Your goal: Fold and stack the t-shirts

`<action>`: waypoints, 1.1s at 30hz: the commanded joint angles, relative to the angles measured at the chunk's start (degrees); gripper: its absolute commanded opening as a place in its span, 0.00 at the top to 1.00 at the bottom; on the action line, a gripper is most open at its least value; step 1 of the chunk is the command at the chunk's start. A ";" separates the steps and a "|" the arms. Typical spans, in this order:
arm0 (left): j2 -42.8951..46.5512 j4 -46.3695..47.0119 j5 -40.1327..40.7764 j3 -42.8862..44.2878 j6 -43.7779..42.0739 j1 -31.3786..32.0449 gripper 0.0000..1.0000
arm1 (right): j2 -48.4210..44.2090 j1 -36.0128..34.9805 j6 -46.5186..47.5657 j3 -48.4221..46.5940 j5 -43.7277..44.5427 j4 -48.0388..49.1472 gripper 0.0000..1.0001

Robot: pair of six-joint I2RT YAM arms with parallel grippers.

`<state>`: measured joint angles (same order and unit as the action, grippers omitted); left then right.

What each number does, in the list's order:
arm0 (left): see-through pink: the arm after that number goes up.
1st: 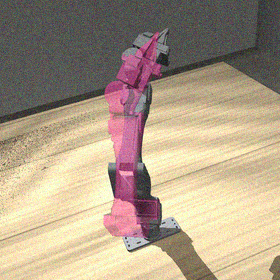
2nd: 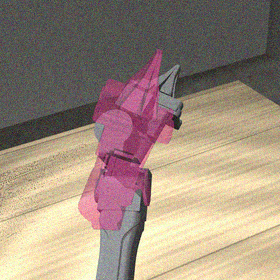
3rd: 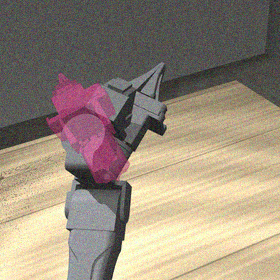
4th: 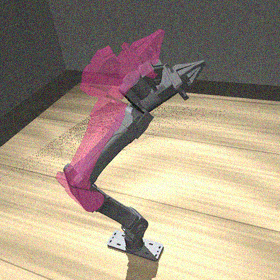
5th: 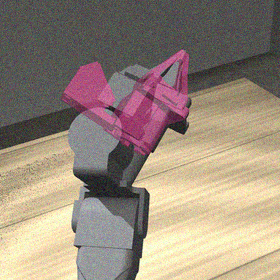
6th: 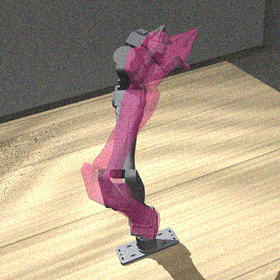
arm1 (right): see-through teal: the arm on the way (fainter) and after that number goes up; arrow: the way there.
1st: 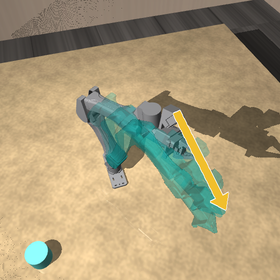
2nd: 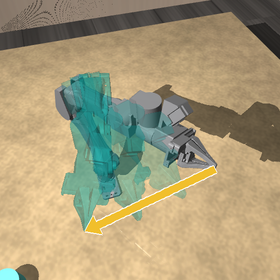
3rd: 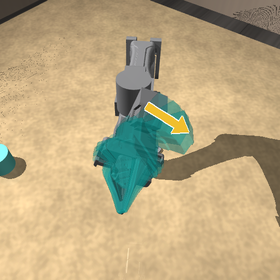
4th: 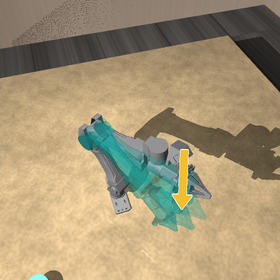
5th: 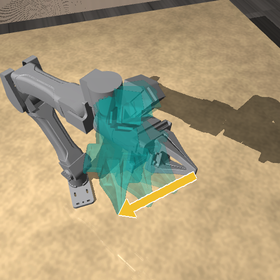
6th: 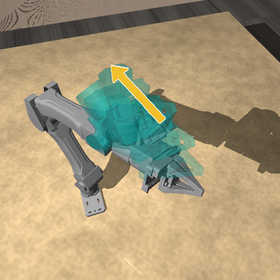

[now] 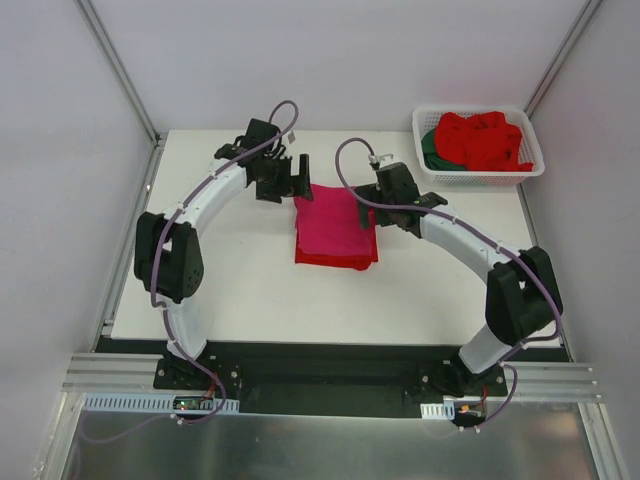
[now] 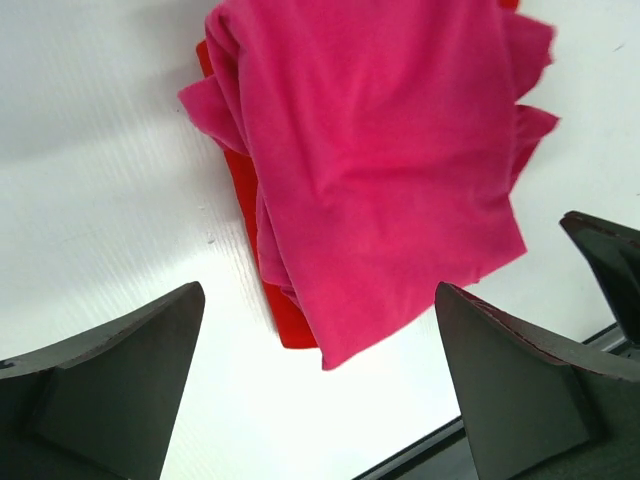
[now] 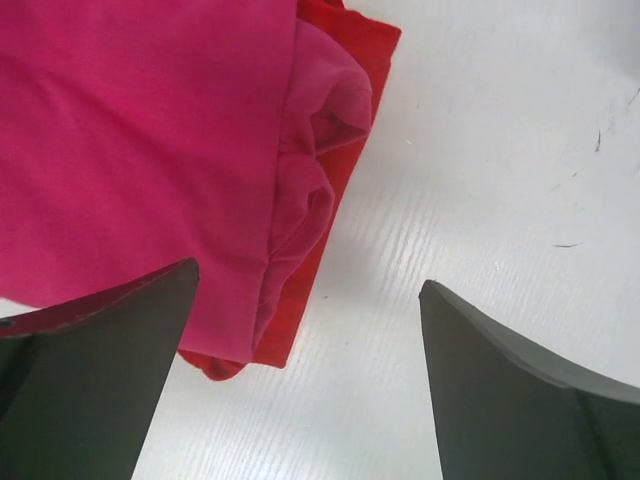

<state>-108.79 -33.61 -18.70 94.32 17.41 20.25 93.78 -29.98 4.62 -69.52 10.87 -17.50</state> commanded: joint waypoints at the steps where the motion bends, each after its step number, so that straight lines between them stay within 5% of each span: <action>1: 6.40 0.73 4.00 -0.89 -2.55 0.40 0.01 | -5.36 -0.70 1.35 2.01 -1.81 8.07 0.04; 6: 5.79 1.26 5.25 -2.91 -2.30 0.49 0.01 | -1.06 -0.78 1.27 -0.53 -5.41 8.09 0.01; 12: 6.75 2.49 10.08 -5.82 -1.41 0.76 0.01 | 2.99 -0.96 0.91 0.34 -10.34 13.36 0.16; 20: 9.39 3.63 10.62 -8.63 -1.94 1.11 0.01 | 7.03 -1.57 1.09 0.52 -8.33 19.16 0.63; 33: 10.88 4.25 8.59 -11.79 -1.94 2.25 0.01 | 9.58 -2.63 2.93 -1.32 -2.36 19.87 0.59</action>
<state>-101.89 -30.26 -9.58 82.98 16.01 21.52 103.26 -31.90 6.26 -68.25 4.71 0.05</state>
